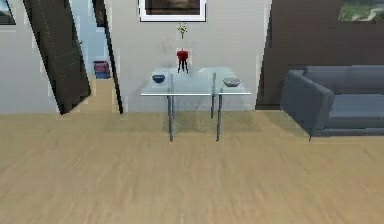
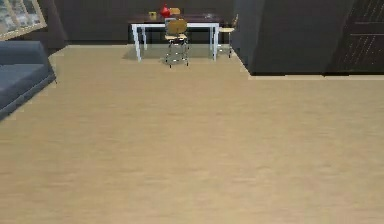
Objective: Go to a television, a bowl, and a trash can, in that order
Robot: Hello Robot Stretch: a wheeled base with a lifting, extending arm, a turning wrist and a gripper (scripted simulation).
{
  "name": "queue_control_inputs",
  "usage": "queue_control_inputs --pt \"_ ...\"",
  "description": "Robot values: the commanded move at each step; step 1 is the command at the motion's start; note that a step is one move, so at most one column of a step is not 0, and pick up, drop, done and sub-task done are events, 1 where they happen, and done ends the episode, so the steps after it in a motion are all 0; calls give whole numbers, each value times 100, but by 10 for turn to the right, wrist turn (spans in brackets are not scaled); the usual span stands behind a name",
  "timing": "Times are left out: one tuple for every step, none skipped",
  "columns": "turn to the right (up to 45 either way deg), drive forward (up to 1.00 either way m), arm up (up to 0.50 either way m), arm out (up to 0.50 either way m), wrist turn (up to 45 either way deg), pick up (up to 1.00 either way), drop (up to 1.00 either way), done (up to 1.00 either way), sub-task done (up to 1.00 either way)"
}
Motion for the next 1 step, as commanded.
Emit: queue_control_inputs --pt "-30 0 0 0 0 0 0 0 0"
